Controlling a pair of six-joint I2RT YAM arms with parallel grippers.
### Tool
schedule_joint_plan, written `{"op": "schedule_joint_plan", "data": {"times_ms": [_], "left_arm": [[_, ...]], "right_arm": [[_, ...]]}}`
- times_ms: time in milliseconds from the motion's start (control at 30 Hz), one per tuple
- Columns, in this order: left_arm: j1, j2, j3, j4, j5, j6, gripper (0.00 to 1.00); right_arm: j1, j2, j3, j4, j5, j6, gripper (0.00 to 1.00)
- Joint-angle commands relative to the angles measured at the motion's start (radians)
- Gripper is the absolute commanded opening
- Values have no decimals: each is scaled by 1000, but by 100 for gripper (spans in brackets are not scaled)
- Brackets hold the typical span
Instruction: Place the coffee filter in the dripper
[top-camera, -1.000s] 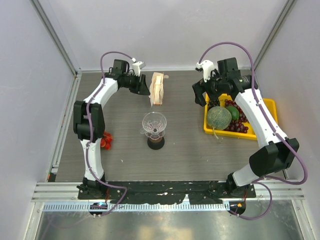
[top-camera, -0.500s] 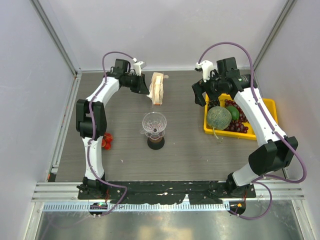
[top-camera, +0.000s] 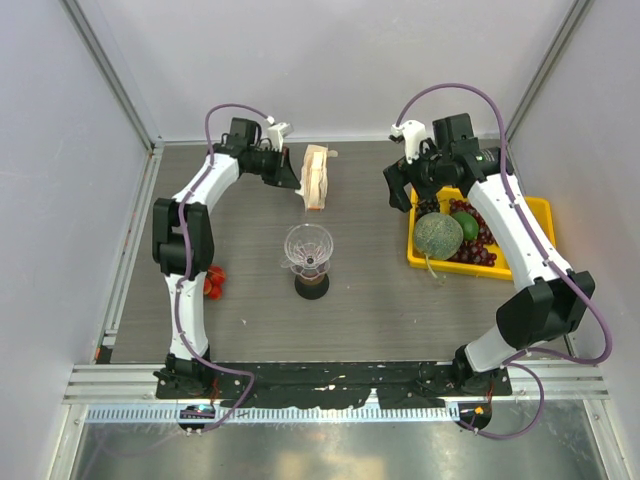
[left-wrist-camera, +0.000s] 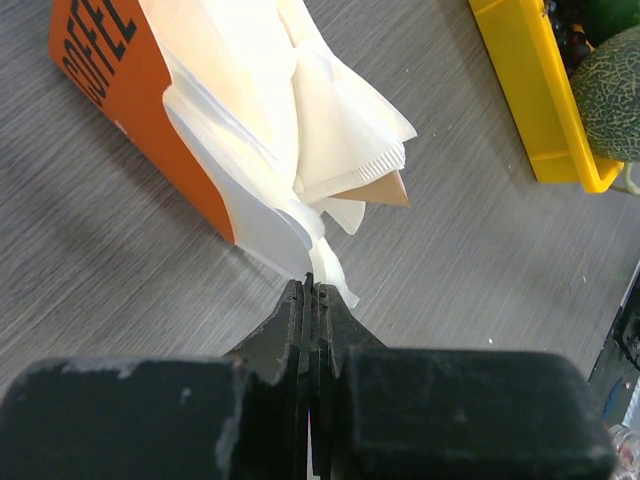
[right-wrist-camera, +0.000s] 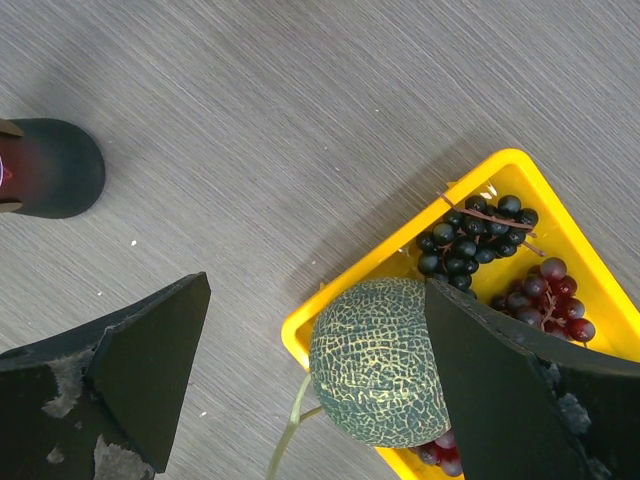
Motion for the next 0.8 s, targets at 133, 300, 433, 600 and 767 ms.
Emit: {"op": "schedule_joint_plan", "data": {"times_ms": [133, 300, 433, 600, 767], "left_arm": [[-4, -118, -61, 60, 57, -1, 0], [-1, -134, -73, 66, 52, -2, 0], [0, -134, -70, 56, 51, -2, 0], [3, -153, -73, 45, 54, -1, 0], [12, -195, -61, -10, 34, 30, 0]], "right_arm": [[-2, 2, 48, -4, -22, -10, 95], [-1, 1, 48, -6, -30, -8, 96], [1, -4, 45, -6, -30, -8, 96], [1, -7, 44, -7, -31, -8, 96], [1, -7, 56, -6, -34, -5, 95]]}}
